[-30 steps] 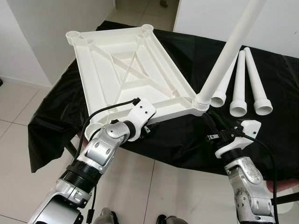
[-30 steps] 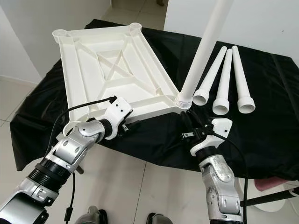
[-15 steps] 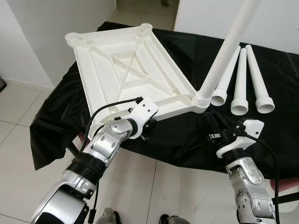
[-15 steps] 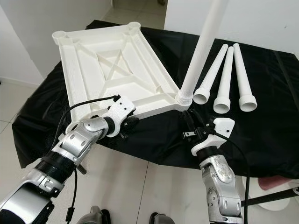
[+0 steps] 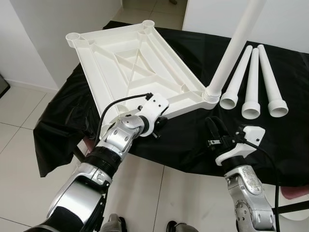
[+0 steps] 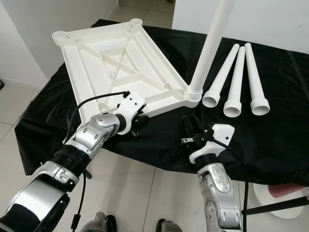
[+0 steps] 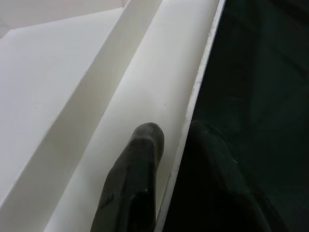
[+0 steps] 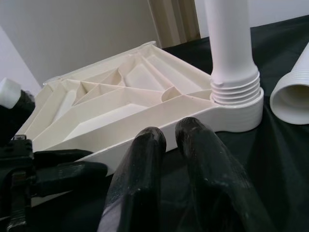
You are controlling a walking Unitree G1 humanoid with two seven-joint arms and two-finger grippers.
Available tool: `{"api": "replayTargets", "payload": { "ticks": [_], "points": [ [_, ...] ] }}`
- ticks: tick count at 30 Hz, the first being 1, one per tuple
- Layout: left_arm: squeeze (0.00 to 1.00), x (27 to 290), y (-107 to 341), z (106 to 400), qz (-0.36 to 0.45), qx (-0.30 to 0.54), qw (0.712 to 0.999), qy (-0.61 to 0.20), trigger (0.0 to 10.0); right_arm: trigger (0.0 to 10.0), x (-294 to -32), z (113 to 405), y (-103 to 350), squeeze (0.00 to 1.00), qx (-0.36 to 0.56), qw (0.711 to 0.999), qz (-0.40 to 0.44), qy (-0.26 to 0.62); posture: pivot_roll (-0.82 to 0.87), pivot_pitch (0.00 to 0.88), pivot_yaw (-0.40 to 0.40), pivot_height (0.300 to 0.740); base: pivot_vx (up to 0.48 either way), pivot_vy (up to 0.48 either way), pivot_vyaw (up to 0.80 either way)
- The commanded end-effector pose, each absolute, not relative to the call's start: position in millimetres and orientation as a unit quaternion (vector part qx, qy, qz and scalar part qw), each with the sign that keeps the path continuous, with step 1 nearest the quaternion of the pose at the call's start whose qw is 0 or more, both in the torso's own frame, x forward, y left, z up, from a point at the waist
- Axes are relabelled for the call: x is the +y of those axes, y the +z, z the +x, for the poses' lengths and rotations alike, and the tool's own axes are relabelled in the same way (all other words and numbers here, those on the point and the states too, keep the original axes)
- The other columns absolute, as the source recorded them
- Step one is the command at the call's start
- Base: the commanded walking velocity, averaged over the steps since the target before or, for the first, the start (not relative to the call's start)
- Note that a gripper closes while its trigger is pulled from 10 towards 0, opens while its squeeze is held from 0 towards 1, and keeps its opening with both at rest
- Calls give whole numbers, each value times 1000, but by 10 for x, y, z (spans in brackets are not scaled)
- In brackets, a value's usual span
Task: Building children table
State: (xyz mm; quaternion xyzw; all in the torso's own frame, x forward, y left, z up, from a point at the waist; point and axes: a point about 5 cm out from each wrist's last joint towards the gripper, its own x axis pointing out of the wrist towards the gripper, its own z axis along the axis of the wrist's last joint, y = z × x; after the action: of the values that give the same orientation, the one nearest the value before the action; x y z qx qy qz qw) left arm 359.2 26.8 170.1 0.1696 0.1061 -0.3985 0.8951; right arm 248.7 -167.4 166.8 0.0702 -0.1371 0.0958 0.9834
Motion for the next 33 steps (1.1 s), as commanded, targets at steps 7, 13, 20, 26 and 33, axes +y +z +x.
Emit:
{"api": "replayTargets", "payload": {
  "ticks": [7, 13, 20, 26, 33],
  "points": [
    [0, 93, 1951, 3754, 166, 50, 930, -325, 0, 10000, -1572, 2454, 1639, 0, -130, 985, 74, 90, -27, 147, 41, 740, 0, 0, 0],
    [0, 45, 2045, 3866, 142, 55, 948, -280, 3608, 10000, -1501, 2438, 1610, 0, -124, 985, 79, 86, -32, 153, 50, 740, 0, 0, 0],
    [0, -51, 2050, 3833, 132, 49, 939, -313, 10000, 10000, -1511, 2439, 1607, 0, -122, 986, 76, 83, -33, 148, 48, 740, 0, 0, 0],
    [1000, -155, 2029, 3764, 116, 44, 920, -371, 10000, 10000, -1507, 2441, 1597, 0, -119, 987, 72, 86, -27, 147, 44, 740, 0, 0, 0],
    [0, -147, 2095, 3721, 103, 27, 902, -418, 10000, 10000, -1499, 2443, 1584, 0, -117, 987, 68, 90, -19, 146, 37, 740, 0, 0, 0]
  ]
}}
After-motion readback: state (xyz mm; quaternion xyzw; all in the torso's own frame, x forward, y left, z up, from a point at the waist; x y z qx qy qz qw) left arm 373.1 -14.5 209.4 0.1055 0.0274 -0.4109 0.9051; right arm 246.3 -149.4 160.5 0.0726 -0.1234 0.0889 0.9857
